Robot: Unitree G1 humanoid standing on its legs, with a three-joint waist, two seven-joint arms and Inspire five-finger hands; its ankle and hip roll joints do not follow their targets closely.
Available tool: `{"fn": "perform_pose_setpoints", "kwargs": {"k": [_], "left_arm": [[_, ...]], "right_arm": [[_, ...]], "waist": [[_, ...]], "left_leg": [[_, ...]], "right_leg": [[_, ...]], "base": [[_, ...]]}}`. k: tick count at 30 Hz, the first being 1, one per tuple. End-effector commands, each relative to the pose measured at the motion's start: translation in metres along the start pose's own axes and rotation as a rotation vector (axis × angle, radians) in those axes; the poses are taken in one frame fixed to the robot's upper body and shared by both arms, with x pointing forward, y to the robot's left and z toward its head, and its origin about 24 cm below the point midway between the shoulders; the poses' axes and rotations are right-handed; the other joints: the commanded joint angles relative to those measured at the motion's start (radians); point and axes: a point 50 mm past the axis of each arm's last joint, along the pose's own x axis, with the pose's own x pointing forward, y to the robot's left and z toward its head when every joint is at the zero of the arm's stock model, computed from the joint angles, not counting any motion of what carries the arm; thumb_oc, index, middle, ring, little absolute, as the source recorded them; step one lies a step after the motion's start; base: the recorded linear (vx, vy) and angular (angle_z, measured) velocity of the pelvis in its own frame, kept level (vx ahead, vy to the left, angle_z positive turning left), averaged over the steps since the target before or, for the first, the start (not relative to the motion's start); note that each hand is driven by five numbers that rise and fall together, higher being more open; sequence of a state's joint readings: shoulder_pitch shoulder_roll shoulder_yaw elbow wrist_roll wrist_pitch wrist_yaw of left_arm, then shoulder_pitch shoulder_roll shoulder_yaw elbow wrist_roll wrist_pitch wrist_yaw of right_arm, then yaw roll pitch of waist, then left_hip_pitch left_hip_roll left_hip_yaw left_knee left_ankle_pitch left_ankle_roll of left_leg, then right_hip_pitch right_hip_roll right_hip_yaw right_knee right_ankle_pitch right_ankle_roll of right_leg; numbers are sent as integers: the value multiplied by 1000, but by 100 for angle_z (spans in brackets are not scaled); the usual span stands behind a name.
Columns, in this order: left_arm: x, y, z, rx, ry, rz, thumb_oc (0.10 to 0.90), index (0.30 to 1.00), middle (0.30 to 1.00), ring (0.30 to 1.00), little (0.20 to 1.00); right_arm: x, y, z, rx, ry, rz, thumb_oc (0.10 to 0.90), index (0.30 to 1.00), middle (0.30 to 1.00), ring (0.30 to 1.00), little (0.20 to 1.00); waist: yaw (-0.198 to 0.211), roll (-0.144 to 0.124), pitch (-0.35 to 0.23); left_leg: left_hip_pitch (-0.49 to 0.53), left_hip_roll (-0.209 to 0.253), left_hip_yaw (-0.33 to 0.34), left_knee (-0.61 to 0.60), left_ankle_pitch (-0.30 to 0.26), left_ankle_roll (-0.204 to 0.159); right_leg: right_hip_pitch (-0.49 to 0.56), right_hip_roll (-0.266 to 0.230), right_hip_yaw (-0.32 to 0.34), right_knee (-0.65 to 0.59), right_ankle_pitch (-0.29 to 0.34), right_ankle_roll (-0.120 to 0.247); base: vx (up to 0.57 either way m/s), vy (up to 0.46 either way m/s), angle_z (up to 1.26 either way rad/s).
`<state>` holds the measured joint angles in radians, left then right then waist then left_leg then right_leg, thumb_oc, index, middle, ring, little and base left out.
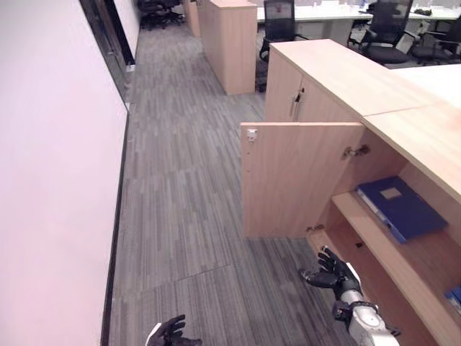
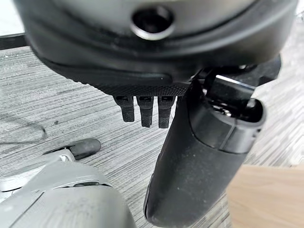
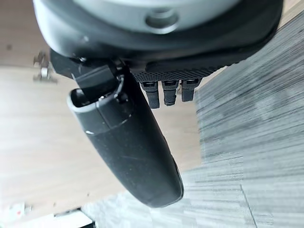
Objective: Put the empty folder in the office cabinet
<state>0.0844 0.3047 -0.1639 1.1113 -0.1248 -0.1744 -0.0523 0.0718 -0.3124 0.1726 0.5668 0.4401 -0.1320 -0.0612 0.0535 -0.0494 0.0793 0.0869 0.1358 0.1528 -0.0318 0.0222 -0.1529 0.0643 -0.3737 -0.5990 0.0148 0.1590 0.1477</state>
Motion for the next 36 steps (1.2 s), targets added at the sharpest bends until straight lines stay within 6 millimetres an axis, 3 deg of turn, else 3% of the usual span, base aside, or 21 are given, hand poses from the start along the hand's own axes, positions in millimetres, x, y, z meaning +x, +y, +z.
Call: {"fn": "perform_pose_setpoints", "kwargs": {"k": [1,3,4,6,7,9,11,13,14,16,19,26,28,29,30,31,32,33,34,35,36], "left_arm": [[5,20,23,95,-63,39,800,900,900,900,900],[4,25,19,108,-36,50,800,900,900,900,900],[3,29,13,114,-13,59,800,900,900,900,900],[3,31,15,133,-13,59,800,900,900,900,900],[3,31,15,134,-14,59,800,900,900,900,900],[3,33,18,161,-27,54,800,900,900,900,900],[2,34,22,190,-46,43,800,900,900,900,900],[2,34,23,189,-52,41,800,900,900,900,900],[3,35,27,186,-64,43,800,900,900,900,900],[3,35,29,184,-71,44,800,900,900,900,900],[6,33,36,199,-91,39,800,900,900,900,900],[7,26,37,215,-98,18,800,900,900,900,900],[6,20,34,203,-102,4,800,900,900,900,900],[7,18,35,200,-107,0,800,900,900,900,900],[7,17,35,199,-107,0,800,900,900,900,900],[7,12,38,192,-127,-13,800,900,900,900,900],[7,10,41,190,-138,-19,800,900,900,900,900],[7,8,42,190,-147,-24,800,900,900,900,900],[7,8,42,190,-146,-25,800,900,900,900,900],[8,3,46,188,-157,-39,800,900,900,900,900],[8,1,47,189,-162,-47,800,900,900,900,900]], "right_arm": [[15,7,50,13,-205,30,800,900,900,900,900],[15,10,49,19,-202,37,800,900,900,900,900],[15,17,44,21,-186,58,800,900,900,900,900],[14,16,42,24,-178,61,800,900,900,900,900],[14,16,42,24,-179,61,800,900,900,900,900],[12,14,41,38,-182,56,800,900,900,900,900],[6,4,35,52,-173,25,800,900,900,900,900],[5,3,34,61,-171,17,800,900,900,900,900],[5,-1,31,73,-165,-2,800,900,900,900,900],[5,-3,31,78,-162,-14,800,900,900,900,900],[6,-10,29,93,-151,-47,800,900,900,900,900],[3,-20,23,66,-123,-60,800,900,900,900,900],[0,-26,21,41,-116,-65,800,900,900,900,900],[0,-28,22,33,-119,-67,800,900,900,900,900],[0,-28,22,32,-119,-67,800,900,900,900,900],[1,-30,27,17,-135,-63,800,900,900,900,900],[1,-31,30,3,-141,-56,800,900,900,900,900],[2,-31,33,-14,-148,-49,800,900,900,900,900],[2,-31,33,-14,-148,-49,800,900,900,900,900],[2,-32,38,-56,-160,-36,800,900,900,900,900],[3,-33,41,-68,-169,-37,800,900,900,900,900]], "waist": [[18,16,23],[19,6,25],[18,0,31],[5,4,51],[6,2,49],[-8,20,64],[-34,52,67],[-41,60,67],[-59,69,72],[-67,66,75],[-109,51,88],[-150,52,65],[-167,74,50],[-167,87,45],[-169,90,45],[-167,105,48],[-169,113,48],[-165,113,49],[-167,114,50],[-168,103,64],[-168,95,70]], "left_leg": [[-53,6,-8,21,-42,27],[-62,-14,-11,32,-55,39],[-54,-41,-3,34,-80,71],[-42,-56,-4,31,-82,92],[-47,-59,-3,32,-79,94],[-32,-66,-17,22,-81,112],[-2,-74,-34,-5,-84,132],[5,-74,-39,-9,-86,135],[19,-72,-54,-14,-95,133],[26,-77,-60,-13,-104,130],[76,-87,-78,9,-164,106],[158,-56,-94,73,-254,53],[158,-11,-101,129,-215,17],[147,6,-101,154,-163,-3],[147,10,-102,153,-162,-6],[113,33,-110,223,-54,-38],[94,46,-122,264,-5,-52],[78,53,-133,311,39,-57],[76,55,-135,314,38,-59],[27,62,-157,437,112,-58],[3,59,-153,486,124,-50]], "right_leg": [[18,-78,34,83,-54,105],[20,-86,49,80,-40,110],[-6,-96,89,131,-54,107],[-54,-96,176,233,-30,106],[-59,-98,178,231,-26,106],[-102,-51,285,308,-36,104],[-160,42,360,403,-86,94],[-178,65,364,411,-101,93],[-216,105,373,367,-150,67],[-231,114,376,319,-147,63],[-301,107,390,95,-63,84],[-285,58,349,7,15,102],[-263,87,360,19,4,82],[-247,103,351,14,-9,70],[-245,105,348,12,-9,69],[-216,126,341,7,-34,43],[-197,142,336,-2,-53,26],[-178,152,342,-9,-71,11],[-177,153,340,-9,-72,10],[-143,159,360,-6,-107,-22],[-131,159,364,-6,-119,-33]], "base": [[69,224,28],[105,244,27],[141,311,19],[93,228,-4],[30,118,1],[77,179,3],[171,211,5],[123,43,8],[199,-37,14],[180,-49,3],[353,-153,-5],[347,-206,25],[282,-243,14],[116,-128,31],[160,-199,12],[158,-202,-15],[219,-261,-14],[119,-136,-6],[216,-229,-16],[196,-210,-12],[262,-260,-7]]}}
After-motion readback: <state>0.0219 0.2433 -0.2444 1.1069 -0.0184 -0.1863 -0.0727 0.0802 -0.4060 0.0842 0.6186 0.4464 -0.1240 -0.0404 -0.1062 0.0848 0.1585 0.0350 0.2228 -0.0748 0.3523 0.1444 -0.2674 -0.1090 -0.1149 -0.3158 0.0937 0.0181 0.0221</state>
